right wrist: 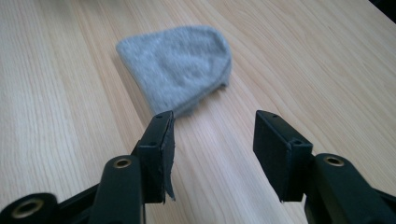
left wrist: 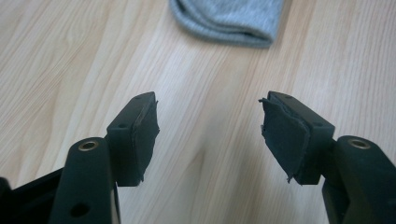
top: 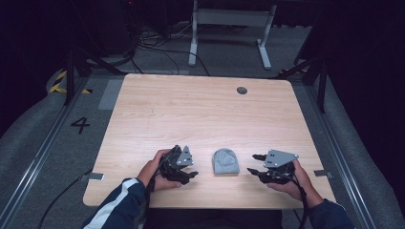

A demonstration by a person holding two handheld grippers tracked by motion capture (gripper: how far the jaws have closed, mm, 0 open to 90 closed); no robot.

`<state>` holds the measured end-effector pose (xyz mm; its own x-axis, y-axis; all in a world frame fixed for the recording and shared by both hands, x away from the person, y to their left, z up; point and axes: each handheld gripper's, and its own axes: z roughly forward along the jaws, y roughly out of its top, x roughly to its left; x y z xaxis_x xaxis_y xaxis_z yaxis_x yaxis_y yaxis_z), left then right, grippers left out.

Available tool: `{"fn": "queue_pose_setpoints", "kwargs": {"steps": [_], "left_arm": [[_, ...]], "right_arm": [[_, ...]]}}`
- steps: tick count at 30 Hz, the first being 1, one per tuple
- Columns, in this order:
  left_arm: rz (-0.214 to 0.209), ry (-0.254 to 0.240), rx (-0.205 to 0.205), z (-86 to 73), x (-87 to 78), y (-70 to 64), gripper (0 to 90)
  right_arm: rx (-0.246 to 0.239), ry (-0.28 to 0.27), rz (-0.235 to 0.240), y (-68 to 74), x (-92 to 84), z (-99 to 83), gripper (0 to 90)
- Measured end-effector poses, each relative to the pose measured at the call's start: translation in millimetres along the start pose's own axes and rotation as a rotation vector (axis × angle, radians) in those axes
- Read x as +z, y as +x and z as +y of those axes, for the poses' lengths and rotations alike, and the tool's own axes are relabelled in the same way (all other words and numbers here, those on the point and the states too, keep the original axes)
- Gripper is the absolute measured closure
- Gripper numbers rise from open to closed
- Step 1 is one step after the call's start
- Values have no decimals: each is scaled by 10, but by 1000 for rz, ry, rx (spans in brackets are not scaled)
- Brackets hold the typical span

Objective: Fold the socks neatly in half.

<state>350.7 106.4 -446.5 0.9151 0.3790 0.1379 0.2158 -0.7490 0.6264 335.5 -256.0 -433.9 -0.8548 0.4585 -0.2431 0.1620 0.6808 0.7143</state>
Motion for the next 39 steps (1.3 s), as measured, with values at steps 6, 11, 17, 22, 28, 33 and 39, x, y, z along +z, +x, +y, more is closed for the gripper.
{"fn": "queue_pose_setpoints", "kwargs": {"steps": [6, 11, 17, 22, 28, 33, 39], "left_arm": [[32, 3, -53, -222, -121, 57, 352], [57, 4, -76, -379, -190, 67, 340], [76, -18, -136, -570, -348, 80, 336], [98, -16, -181, -769, -458, 108, 328], [127, -36, -252, -994, -611, 178, 312], [152, -43, -302, -1202, -743, 279, 292], [164, -52, -394, -1496, -817, 390, 283]], "right_arm": [[45, 12, -40, -72, -147, -220, 479], [88, 25, -75, -126, -276, -427, 472], [135, 44, -110, -180, -350, -647, 460], [182, 64, -128, -215, -395, -797, 450], [240, 73, -152, -266, -503, -981, 417], [312, 79, -169, -297, -597, -1187, 400], [406, 74, -183, -328, -694, -1396, 372]]}}
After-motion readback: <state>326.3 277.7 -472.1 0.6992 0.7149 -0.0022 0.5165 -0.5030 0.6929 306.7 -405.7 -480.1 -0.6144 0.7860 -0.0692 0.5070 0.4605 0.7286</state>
